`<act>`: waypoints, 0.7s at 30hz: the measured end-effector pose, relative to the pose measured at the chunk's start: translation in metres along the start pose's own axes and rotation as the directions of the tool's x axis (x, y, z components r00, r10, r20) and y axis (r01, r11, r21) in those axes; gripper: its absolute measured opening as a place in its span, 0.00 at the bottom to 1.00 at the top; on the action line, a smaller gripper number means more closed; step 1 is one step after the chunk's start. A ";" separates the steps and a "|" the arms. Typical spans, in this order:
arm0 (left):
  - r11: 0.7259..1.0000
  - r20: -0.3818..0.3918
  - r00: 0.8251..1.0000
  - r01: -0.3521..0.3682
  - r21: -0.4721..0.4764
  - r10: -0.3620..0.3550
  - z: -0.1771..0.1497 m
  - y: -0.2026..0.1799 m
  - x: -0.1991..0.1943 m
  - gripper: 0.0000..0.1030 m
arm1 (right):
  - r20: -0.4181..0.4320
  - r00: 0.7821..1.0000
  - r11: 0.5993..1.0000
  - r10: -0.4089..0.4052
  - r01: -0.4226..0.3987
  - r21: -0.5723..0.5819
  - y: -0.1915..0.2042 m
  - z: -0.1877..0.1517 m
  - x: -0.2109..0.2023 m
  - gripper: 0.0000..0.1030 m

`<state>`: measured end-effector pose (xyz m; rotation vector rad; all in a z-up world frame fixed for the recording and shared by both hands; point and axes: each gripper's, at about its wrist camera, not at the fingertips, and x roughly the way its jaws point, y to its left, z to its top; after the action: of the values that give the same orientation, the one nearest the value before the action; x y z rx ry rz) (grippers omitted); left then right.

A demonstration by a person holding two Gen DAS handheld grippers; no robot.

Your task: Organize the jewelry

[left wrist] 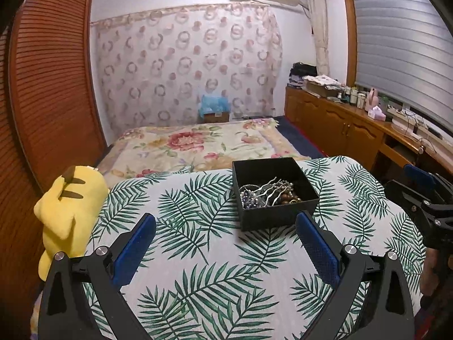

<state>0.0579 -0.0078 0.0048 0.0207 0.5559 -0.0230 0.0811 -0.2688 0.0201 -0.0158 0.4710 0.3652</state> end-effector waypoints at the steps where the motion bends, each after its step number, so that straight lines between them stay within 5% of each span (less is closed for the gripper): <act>1: 1.000 0.001 1.000 -0.002 -0.002 0.002 -0.001 0.000 0.000 0.92 | 0.001 1.000 1.000 -0.003 0.003 -0.001 0.000 0.000 0.000 0.97; 21: 1.000 0.004 1.000 0.003 -0.011 -0.003 -0.004 0.001 -0.002 0.92 | 0.008 1.000 1.000 -0.024 0.024 0.003 0.000 -0.004 -0.005 0.97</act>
<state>0.0538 -0.0062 0.0022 0.0090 0.5522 -0.0227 0.0754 -0.2707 0.0182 -0.0173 0.4629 0.3407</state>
